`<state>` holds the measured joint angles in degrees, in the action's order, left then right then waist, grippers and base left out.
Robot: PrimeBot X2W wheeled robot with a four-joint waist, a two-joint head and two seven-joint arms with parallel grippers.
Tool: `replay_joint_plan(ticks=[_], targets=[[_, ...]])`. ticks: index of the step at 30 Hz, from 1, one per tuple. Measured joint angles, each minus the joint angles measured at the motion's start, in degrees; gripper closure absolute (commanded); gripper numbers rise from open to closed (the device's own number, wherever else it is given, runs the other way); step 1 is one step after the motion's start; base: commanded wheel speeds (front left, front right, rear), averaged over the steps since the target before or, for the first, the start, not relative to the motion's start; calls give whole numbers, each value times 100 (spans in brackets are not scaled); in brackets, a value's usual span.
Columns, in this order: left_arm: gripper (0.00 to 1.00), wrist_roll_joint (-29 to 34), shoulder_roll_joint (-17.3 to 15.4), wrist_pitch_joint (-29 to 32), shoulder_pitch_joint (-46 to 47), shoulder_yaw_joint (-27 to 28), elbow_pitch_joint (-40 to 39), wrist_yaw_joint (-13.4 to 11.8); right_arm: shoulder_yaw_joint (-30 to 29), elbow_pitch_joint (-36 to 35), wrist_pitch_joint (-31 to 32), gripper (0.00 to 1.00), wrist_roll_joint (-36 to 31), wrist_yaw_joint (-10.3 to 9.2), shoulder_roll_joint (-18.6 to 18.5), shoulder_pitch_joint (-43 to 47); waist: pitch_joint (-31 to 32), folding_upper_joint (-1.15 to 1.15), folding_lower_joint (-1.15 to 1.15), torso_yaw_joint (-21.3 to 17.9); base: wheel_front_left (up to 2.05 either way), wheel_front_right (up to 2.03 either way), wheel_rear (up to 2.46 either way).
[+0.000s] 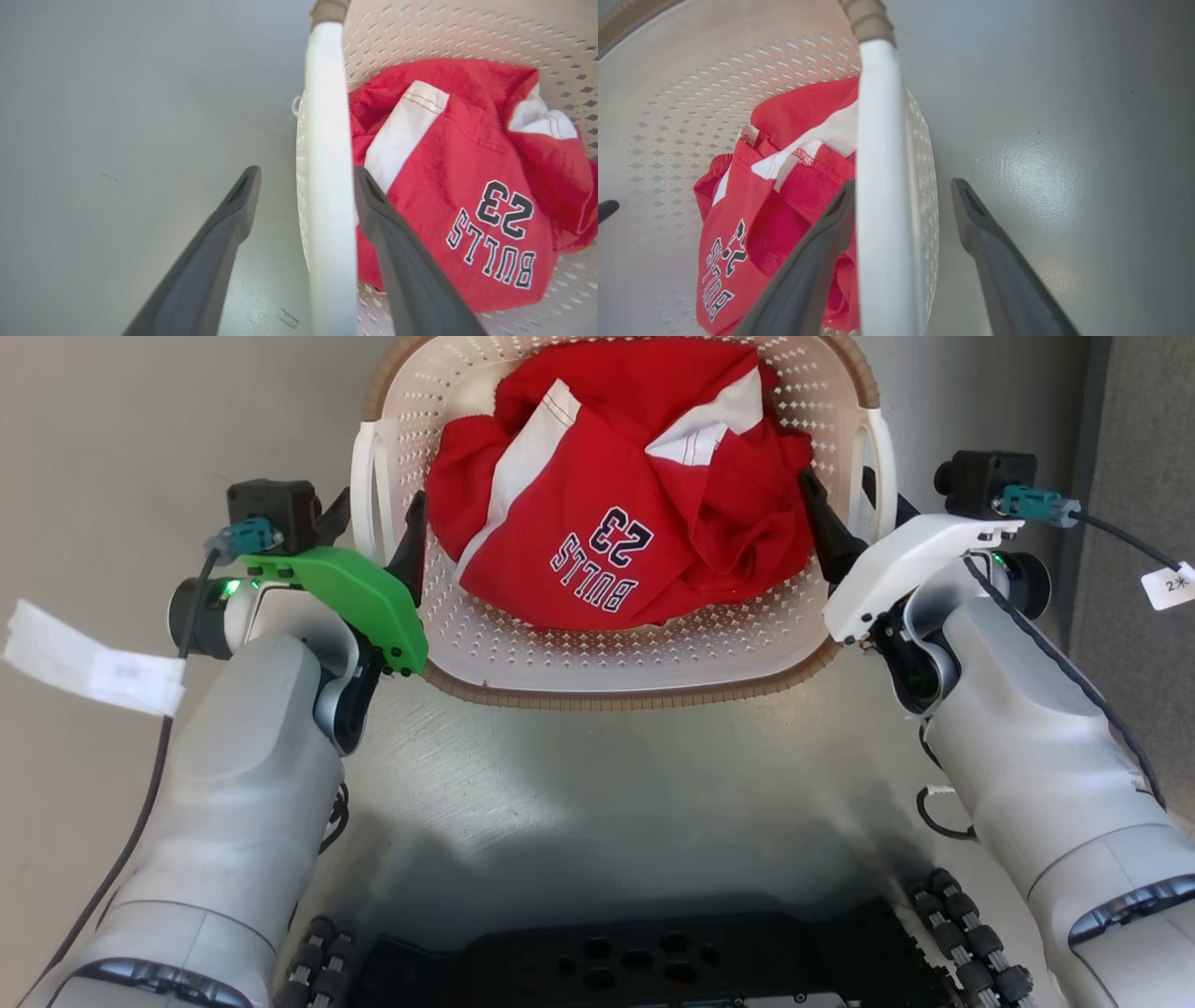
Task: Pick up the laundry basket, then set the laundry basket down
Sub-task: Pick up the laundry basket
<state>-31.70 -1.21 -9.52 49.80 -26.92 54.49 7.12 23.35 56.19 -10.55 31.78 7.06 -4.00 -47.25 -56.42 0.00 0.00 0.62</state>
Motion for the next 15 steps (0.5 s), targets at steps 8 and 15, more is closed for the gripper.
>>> replay_joint_plan(ticks=[8,15], targets=[[75,-248,3,40,76,-292,81,1,118,170,-9,65,111,0,0,-116,-56,0,0,7,0,0,0],[100,-452,13,36,177,-457,145,-8,246,257,-76,100,213,-5,12,-215,-59,0,0,35,0,0,0]])
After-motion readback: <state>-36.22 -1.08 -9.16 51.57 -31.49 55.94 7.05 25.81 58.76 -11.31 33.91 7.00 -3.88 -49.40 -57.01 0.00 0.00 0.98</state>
